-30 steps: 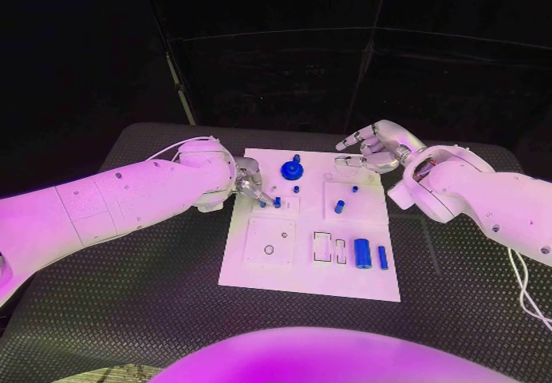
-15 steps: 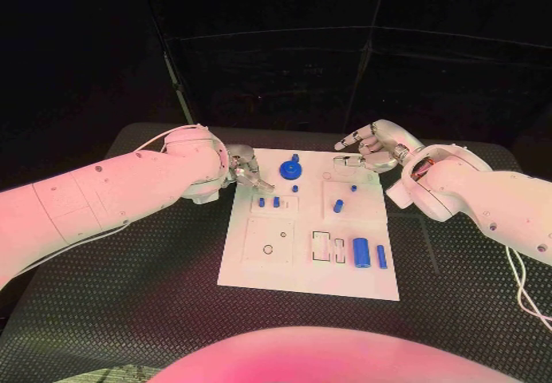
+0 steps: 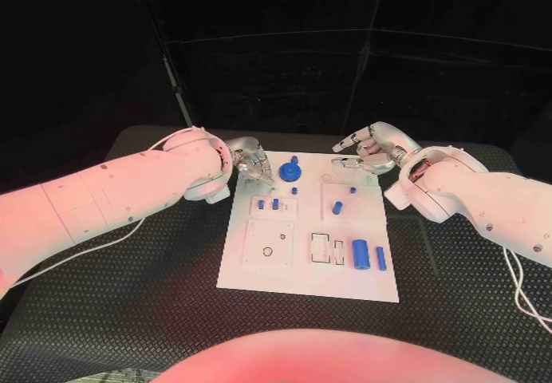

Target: Assemble the parts on the task board

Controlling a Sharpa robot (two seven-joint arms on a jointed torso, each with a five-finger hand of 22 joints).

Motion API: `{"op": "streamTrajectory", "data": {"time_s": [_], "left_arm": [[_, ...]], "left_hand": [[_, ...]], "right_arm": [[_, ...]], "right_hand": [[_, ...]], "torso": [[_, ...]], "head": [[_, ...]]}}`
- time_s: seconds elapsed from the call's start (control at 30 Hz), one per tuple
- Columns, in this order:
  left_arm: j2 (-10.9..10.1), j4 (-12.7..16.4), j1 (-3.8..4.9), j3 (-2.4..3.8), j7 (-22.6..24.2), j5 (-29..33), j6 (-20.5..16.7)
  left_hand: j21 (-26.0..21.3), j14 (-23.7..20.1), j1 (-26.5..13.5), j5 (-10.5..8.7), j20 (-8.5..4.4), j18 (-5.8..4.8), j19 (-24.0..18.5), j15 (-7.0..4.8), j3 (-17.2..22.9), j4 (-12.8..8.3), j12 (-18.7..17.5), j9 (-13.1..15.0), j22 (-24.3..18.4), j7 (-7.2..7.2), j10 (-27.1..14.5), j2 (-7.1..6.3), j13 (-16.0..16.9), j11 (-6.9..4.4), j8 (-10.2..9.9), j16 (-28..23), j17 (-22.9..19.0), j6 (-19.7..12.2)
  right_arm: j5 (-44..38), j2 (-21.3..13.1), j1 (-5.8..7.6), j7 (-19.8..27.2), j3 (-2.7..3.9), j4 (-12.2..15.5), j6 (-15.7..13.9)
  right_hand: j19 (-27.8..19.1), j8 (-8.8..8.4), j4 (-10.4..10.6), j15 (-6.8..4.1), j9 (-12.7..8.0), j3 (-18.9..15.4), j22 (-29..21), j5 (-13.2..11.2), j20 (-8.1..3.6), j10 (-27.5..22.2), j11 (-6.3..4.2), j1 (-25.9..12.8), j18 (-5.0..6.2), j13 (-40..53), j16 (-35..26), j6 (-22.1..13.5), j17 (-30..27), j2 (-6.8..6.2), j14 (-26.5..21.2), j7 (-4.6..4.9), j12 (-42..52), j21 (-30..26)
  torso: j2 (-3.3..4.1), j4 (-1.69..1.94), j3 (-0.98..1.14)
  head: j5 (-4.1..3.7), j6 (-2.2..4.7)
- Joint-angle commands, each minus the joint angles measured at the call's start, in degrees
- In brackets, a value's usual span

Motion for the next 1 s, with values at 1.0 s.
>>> {"op": "streamTrajectory", "data": {"time_s": [1.0], "left_arm": [[8.41,-6.53,0.31,-4.22,14.23,-25.20,-4.13]], "left_hand": [[29.47,24.67,0.31,-0.36,-1.78,-3.24,24.49,-2.64,2.47,1.73,-16.74,-16.91,22.89,-1.86,6.19,-8.76,-19.52,-0.81,-13.26,33.61,20.31,8.87]], "right_arm": [[-0.07,0.18,0.10,0.66,0.04,0.24,-0.22]], "right_hand": [[-0.76,0.20,-0.26,-0.35,-0.05,0.06,-0.78,0.36,0.10,-0.64,-0.18,-0.40,0.79,1.77,-0.47,0.16,2.05,0.27,3.27,-0.01,-0.59,-0.72]], "torso": [[0.19,-0.25,-0.02]], "head": [[-0.75,0.71]]}}
